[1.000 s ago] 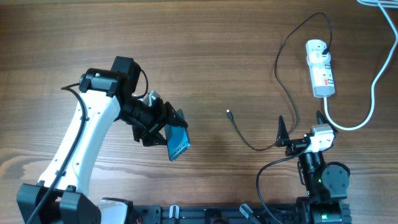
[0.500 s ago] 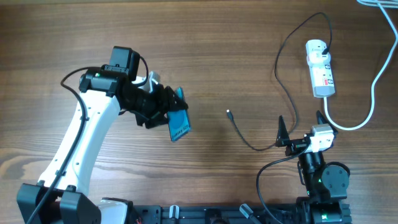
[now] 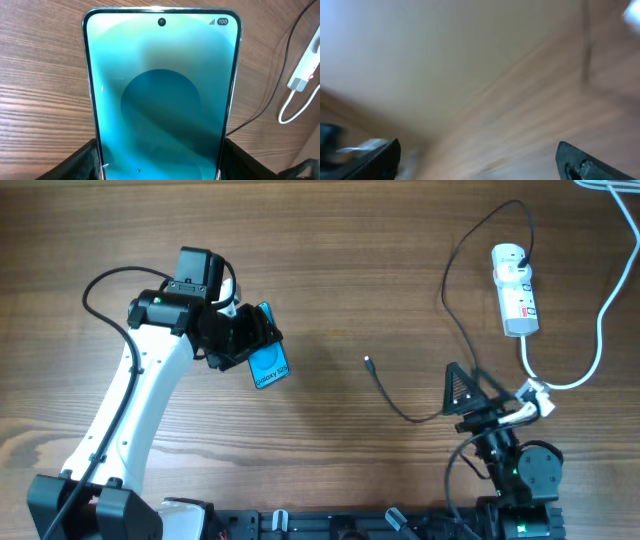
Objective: Plug charger to phone and switch on socket
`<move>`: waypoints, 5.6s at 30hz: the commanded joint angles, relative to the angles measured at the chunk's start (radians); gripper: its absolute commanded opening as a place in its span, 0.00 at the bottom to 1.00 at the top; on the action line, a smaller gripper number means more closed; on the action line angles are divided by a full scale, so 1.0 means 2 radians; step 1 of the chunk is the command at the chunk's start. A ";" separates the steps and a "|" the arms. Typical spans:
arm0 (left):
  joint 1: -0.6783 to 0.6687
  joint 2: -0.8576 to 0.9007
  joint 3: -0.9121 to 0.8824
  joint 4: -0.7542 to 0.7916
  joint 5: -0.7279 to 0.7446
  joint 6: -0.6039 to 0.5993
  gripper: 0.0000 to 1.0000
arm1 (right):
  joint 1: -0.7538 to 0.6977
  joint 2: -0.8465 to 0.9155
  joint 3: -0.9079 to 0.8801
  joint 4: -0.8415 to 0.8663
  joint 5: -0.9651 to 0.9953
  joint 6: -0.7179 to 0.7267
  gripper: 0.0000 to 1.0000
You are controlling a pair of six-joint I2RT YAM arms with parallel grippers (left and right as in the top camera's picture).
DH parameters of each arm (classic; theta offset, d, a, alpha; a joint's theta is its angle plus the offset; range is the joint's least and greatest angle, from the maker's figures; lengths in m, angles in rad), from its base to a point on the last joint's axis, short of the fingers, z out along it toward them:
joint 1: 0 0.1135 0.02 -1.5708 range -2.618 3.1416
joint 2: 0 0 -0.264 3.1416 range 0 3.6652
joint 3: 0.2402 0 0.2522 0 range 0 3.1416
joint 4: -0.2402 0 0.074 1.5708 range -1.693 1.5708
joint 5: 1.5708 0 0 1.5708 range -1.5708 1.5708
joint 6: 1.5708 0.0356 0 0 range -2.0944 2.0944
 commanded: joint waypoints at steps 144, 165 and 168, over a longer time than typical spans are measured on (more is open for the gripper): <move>0.001 -0.272 -0.148 0.124 -0.070 -0.538 0.11 | 0.335 0.763 0.367 0.359 -0.199 0.572 0.04; 0.002 -0.272 -0.148 0.120 -0.136 -0.213 0.04 | 0.335 0.763 0.367 0.202 -0.185 0.568 0.96; 0.006 -0.272 -0.148 0.104 -0.136 -0.116 0.04 | 0.334 0.763 0.367 0.166 -0.063 0.254 1.00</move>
